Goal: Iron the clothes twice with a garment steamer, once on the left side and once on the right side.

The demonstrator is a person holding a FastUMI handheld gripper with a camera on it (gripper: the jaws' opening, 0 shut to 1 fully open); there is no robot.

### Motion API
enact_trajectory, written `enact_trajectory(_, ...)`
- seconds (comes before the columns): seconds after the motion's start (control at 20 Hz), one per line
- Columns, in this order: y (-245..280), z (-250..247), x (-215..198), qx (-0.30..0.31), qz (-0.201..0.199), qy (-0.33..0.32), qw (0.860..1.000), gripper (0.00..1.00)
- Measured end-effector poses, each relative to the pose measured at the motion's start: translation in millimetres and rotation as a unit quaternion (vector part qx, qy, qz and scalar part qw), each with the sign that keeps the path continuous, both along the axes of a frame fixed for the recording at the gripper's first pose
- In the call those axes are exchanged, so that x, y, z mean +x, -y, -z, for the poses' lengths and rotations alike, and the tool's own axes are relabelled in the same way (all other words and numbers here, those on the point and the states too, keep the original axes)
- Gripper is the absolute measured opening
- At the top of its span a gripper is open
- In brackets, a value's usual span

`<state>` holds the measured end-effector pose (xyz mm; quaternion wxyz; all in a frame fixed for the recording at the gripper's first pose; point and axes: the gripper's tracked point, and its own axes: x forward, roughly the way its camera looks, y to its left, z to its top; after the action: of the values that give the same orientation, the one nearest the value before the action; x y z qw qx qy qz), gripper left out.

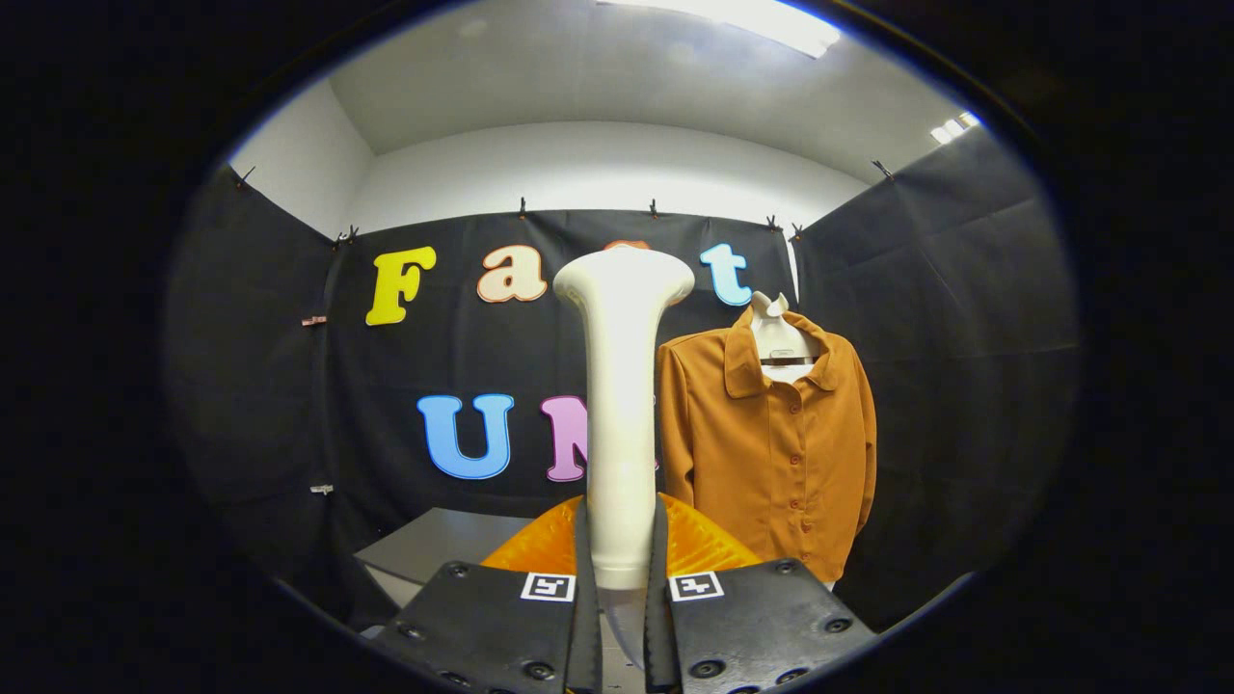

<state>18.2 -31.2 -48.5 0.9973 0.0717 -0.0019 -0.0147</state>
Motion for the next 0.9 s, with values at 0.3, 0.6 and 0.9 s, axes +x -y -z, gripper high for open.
enact_trajectory(0.3,-7,4,0,0.001,-0.008,-0.004,1.000,0.20)
enact_trajectory(0.6,-15,4,0,-0.004,-0.022,-0.005,1.000,0.20)
enact_trajectory(0.9,-21,19,2,0.002,-0.028,-0.023,0.999,0.21)
